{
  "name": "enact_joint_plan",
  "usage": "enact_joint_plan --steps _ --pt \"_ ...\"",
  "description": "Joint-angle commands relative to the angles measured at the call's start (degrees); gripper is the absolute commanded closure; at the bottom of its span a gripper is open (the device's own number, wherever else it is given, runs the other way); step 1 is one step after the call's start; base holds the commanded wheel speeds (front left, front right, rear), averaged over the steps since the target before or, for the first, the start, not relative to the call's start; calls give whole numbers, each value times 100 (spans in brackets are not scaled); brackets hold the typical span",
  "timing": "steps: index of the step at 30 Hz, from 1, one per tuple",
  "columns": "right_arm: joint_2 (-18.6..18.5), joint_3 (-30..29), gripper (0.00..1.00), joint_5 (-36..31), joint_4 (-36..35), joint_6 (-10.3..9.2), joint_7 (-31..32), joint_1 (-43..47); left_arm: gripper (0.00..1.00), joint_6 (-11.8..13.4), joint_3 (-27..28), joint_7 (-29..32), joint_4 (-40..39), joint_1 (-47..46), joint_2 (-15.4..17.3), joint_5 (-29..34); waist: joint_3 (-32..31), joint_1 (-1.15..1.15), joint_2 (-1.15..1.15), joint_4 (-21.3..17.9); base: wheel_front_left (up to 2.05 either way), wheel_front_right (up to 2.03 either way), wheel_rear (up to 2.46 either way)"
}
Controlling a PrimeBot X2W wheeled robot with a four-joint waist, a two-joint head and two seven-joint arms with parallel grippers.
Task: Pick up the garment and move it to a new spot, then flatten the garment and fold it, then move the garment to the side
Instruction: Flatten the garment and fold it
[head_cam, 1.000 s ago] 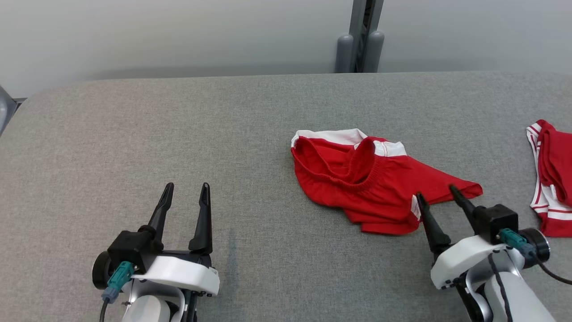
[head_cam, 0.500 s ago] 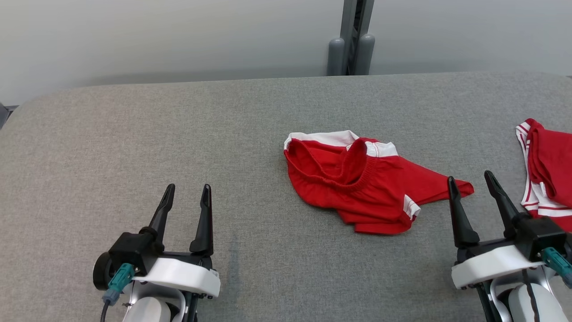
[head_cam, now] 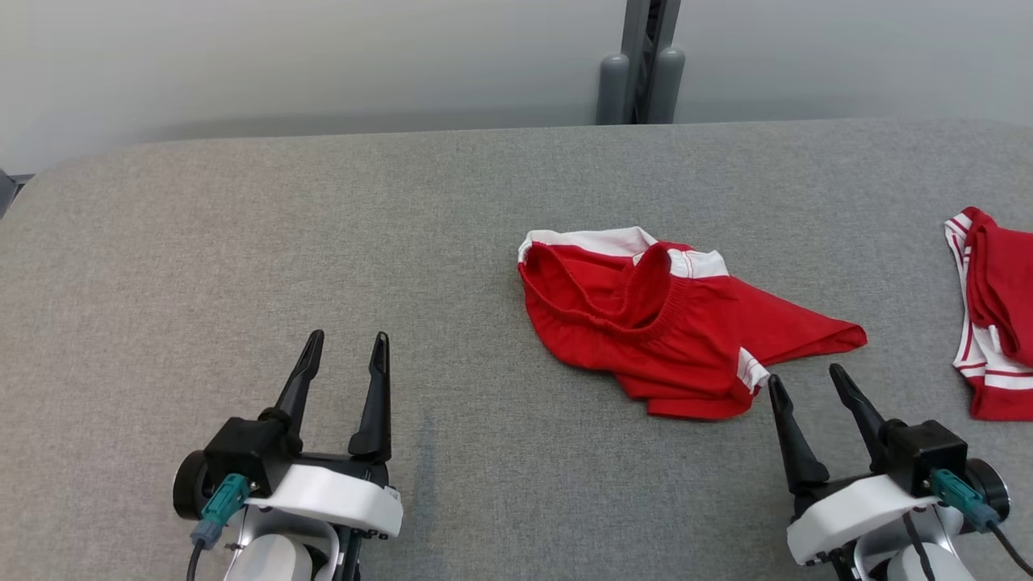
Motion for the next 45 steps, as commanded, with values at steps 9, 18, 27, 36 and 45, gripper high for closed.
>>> enact_joint_plan --steps 9,18,27,36,45 --pt "-138 224 0 49 493 -1 26 -411 0 -4 65 -8 13 -151 21 -15 138 0 0 200 0 0 0" --pt "-151 168 5 29 746 -1 -21 -519 0 3 30 -8 10 -179 22 -57 188 0 0 311 0 0 0" --pt "-90 60 0 97 887 -1 -45 -518 0 5 64 -8 9 -191 22 -48 222 0 0 341 0 0 0" --pt "-65 56 100 190 1002 -1 -73 -584 0 -1 44 -8 34 -223 23 -31 264 0 0 344 0 0 0" --pt "-76 156 100 224 1058 -1 -84 -615 0 -14 75 -8 65 -230 22 9 242 0 0 326 0 0 0"
